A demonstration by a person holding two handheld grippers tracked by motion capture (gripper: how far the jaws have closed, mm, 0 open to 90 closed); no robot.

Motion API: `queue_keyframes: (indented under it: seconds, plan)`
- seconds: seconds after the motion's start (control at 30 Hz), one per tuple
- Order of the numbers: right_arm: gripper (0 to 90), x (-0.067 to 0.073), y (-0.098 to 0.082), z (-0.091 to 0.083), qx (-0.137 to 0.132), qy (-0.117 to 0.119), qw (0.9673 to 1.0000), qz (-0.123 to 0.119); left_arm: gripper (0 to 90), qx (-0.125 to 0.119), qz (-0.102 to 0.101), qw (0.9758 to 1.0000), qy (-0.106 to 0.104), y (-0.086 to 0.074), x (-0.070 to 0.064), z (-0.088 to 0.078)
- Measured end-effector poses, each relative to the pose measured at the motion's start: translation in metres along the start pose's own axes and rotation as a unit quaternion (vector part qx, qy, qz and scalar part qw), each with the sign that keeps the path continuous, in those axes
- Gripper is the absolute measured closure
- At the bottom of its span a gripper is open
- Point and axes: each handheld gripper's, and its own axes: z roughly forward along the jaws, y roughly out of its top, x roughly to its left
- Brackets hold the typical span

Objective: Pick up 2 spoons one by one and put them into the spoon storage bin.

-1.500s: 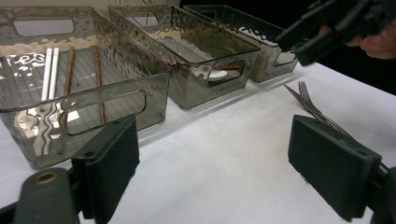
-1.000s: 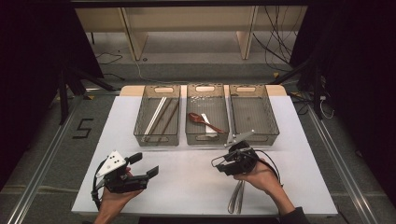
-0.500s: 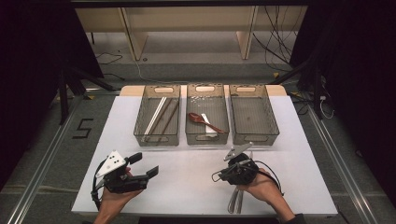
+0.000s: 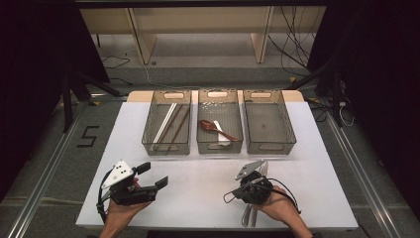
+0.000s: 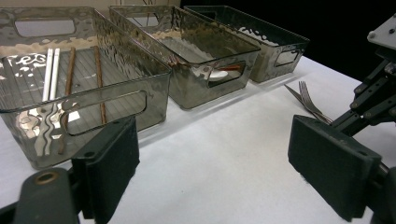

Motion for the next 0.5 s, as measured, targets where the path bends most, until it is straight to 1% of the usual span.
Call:
queue_keyframes:
  seconds: [0.03, 0.07, 0.17, 0.27, 0.33, 0.37, 0.4, 0.43, 0.47, 0.5]
  plan:
    - [90.0, 0.000, -0.001, 0.001, -0.001, -0.001, 1.0000, 0.000, 16.0, 0.000, 0.000, 1.0000, 0.001, 0.000, 0.000, 0.000]
    - [90.0, 0.001, -0.001, 0.001, 0.006, 0.005, 1.0000, 0.006, 15.9, 0.000, -0.001, 1.0000, 0.000, 0.000, 0.000, 0.000]
    - [90.0, 0.002, -0.004, 0.003, 0.009, 0.002, 1.0000, -0.004, 15.9, 0.001, 0.000, 1.0000, 0.001, 0.000, 0.000, 0.000]
    - [90.0, 0.005, -0.007, 0.004, 0.016, 0.006, 0.9999, 0.002, 16.0, 0.001, -0.001, 1.0000, 0.001, 0.000, 0.000, 0.001]
    - [90.0, 0.006, -0.009, 0.005, 0.017, 0.005, 0.9998, -0.001, 16.0, 0.001, -0.002, 1.0000, 0.001, 0.001, -0.001, 0.001]
    - [90.0, 0.006, -0.010, 0.005, 0.020, 0.007, 0.9998, 0.002, 16.0, 0.002, -0.002, 1.0000, 0.000, 0.001, -0.001, 0.002]
    - [90.0, 0.007, -0.011, 0.005, 0.022, 0.007, 0.9997, 0.001, 16.0, 0.002, -0.001, 1.0000, 0.000, 0.001, -0.001, 0.002]
    - [90.0, 0.006, -0.013, 0.006, 0.020, 0.004, 0.9998, -0.005, 16.0, 0.003, -0.002, 1.0000, 0.000, 0.001, -0.001, 0.003]
    - [90.0, 0.007, -0.014, 0.006, 0.024, 0.007, 0.9997, 0.003, 15.9, 0.004, -0.001, 1.0000, 0.000, 0.001, -0.001, 0.003]
    - [90.0, 0.007, -0.014, 0.005, 0.026, 0.008, 0.9996, 0.004, 16.0, 0.004, -0.003, 1.0000, 0.000, 0.001, -0.001, 0.003]
